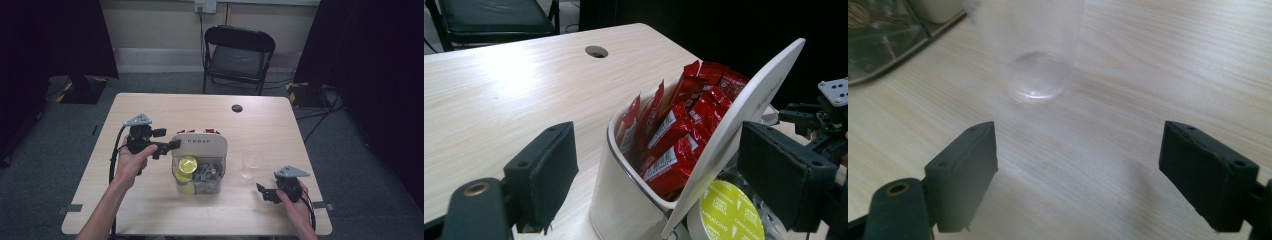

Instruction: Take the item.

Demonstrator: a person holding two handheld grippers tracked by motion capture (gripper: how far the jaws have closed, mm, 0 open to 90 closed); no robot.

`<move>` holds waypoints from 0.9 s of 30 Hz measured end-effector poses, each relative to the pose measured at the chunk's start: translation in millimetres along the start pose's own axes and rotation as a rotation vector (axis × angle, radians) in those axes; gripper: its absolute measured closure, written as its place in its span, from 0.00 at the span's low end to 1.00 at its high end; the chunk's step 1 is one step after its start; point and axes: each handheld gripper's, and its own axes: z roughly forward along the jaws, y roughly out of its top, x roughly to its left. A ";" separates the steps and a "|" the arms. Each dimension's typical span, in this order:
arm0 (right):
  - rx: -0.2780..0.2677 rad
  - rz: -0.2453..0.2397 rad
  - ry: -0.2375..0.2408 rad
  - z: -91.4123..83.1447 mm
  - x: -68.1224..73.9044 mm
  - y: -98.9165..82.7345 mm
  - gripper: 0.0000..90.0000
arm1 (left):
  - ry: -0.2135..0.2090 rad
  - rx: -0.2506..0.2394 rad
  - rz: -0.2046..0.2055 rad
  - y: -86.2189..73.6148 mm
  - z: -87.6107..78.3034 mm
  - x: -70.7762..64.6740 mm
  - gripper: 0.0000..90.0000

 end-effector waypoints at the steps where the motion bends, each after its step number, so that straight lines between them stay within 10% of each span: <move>1: -0.006 0.004 0.018 -3.1 2.5 2.5 0.19 | 0.001 0.007 0.005 -0.2 0.9 0.1 0.18; 27: -0.117 -0.050 0.193 -37.8 33.9 26.0 0.27 | 0.001 0.010 0.009 -1.3 4.0 -1.0 0.18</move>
